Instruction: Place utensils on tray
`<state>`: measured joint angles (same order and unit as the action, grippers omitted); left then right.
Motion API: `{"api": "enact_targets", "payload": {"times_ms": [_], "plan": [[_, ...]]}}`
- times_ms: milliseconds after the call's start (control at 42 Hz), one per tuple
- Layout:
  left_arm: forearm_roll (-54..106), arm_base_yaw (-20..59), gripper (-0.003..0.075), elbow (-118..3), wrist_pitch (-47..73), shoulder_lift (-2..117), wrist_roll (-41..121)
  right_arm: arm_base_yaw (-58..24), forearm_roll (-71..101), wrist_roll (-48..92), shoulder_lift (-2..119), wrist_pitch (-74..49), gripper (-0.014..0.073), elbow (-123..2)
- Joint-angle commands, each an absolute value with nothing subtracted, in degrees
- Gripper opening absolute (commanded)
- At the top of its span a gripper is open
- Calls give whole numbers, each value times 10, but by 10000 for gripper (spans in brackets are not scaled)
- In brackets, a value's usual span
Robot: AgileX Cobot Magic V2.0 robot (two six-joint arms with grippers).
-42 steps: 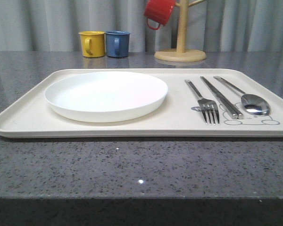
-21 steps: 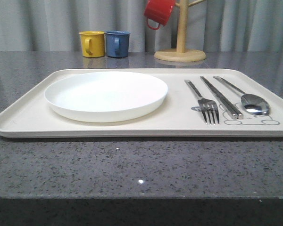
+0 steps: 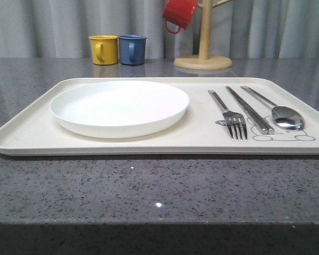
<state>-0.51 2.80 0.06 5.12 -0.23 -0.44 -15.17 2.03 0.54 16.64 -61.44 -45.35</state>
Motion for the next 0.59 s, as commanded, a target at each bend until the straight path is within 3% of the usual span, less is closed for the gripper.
{"api": "enact_targets", "payload": {"times_ms": [0, 262, 571], "plan": [[0, 26, -20, 13, 0, -14, -10, -120, 0, 10, 153, -495, -67, -410], [0, 26, -20, 13, 0, -14, -10, -45, -7, 10, 72, -252, -67, -206], [0, 26, -20, 13, 0, -14, -10, -8, -6, 10, 14, -114, -67, -53]]}}
